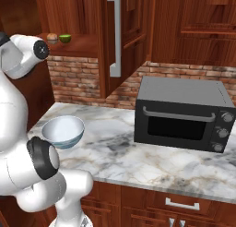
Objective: Open the cabinet. Pick the tangerine and kiwi from the cabinet and place them into the bowl. Then close the cabinet.
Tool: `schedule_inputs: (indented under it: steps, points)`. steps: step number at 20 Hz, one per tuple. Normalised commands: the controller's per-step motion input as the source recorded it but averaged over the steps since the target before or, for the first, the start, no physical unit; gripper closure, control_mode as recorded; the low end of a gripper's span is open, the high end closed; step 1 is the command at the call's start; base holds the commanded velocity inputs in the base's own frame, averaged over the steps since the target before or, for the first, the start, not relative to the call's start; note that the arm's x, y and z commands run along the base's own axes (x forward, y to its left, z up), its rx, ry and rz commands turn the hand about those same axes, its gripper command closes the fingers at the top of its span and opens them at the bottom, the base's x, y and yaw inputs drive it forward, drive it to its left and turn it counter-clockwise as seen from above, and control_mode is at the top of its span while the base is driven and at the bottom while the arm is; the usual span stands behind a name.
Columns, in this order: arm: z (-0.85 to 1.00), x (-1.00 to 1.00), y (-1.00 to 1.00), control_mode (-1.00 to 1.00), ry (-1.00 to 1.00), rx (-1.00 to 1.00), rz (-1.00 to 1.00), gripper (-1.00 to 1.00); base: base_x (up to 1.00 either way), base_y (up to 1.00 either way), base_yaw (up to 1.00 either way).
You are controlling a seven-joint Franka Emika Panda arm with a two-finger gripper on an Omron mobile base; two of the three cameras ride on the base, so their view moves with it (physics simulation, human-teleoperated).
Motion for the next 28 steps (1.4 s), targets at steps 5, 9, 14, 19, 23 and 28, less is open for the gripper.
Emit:
schedule_inputs:
  steps: [5,9,14,19,23,28]
  points:
    - [0.00,0.00,0.16,-1.00,0.00,0.00,0.02,-1.00,0.00,0.00,0.00]
    - [0.00,0.00,-0.26,-1.00,0.00,0.00,0.00,-1.00,0.00,0.00,0.00]
    - [0.03,-0.19,-0.36,-1.00,-0.03,0.00,-0.08,-1.00,0.00,0.00,0.00]
    - [0.00,0.00,0.00,-1.00,0.00,0.00,0.00,-1.00,0.00,0.00,0.00]
    - [0.00,0.00,0.00,-1.00,0.00,0.00,0.00,-1.00,0.00,0.00,0.00]
    - [0.00,-0.04,0.06,-1.00,0.04,-0.02,0.01,-1.00,0.00,0.00,0.00]
